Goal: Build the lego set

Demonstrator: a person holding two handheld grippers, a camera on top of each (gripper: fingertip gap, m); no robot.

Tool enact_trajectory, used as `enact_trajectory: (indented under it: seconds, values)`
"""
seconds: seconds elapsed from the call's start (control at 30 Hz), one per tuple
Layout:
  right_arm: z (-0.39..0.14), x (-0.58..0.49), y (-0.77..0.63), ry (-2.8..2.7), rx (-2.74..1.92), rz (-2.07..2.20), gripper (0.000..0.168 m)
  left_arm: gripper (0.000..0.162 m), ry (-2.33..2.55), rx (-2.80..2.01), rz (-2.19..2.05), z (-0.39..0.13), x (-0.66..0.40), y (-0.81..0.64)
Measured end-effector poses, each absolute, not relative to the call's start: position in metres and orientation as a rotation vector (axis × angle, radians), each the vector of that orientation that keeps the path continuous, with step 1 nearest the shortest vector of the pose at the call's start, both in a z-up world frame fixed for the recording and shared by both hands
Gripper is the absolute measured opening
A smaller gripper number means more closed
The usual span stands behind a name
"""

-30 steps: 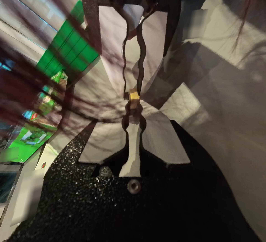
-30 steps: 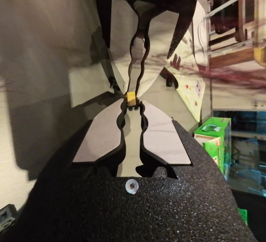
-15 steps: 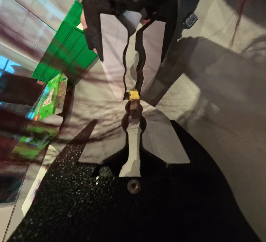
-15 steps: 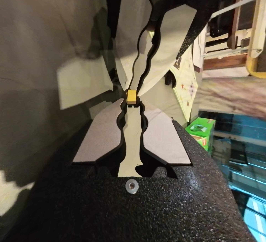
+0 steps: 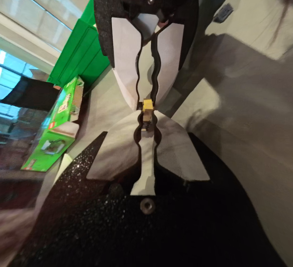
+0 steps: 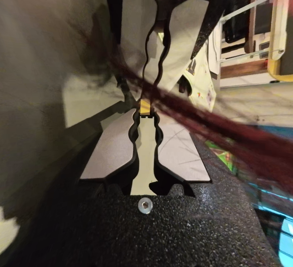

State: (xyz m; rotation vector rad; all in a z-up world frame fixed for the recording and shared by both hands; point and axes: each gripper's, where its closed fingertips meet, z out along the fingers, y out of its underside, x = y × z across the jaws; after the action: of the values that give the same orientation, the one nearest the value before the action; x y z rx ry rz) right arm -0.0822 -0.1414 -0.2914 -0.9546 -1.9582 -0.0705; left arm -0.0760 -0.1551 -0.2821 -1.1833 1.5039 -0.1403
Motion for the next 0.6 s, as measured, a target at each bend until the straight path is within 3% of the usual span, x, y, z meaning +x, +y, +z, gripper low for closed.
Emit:
enact_trajectory:
  seconds: [0.07, 0.33, 0.6]
  values:
    - [-0.291, -0.082, -0.139, -1.942, -0.970, -0.041, 0.017, 0.011, 1.488, -1.178, -0.099, -0.281, -0.077, -0.152]
    - [-0.287, -0.078, -0.134, -1.870, -1.069, 0.227, 0.016, 0.042, 1.345, -1.282, -0.148, -0.270, -0.087, -0.140]
    - [-0.271, -0.082, -0.148, -1.787, -1.088, 0.575, 0.016, 0.039, 1.386, -1.287, -0.138, -0.276, -0.086, -0.143]
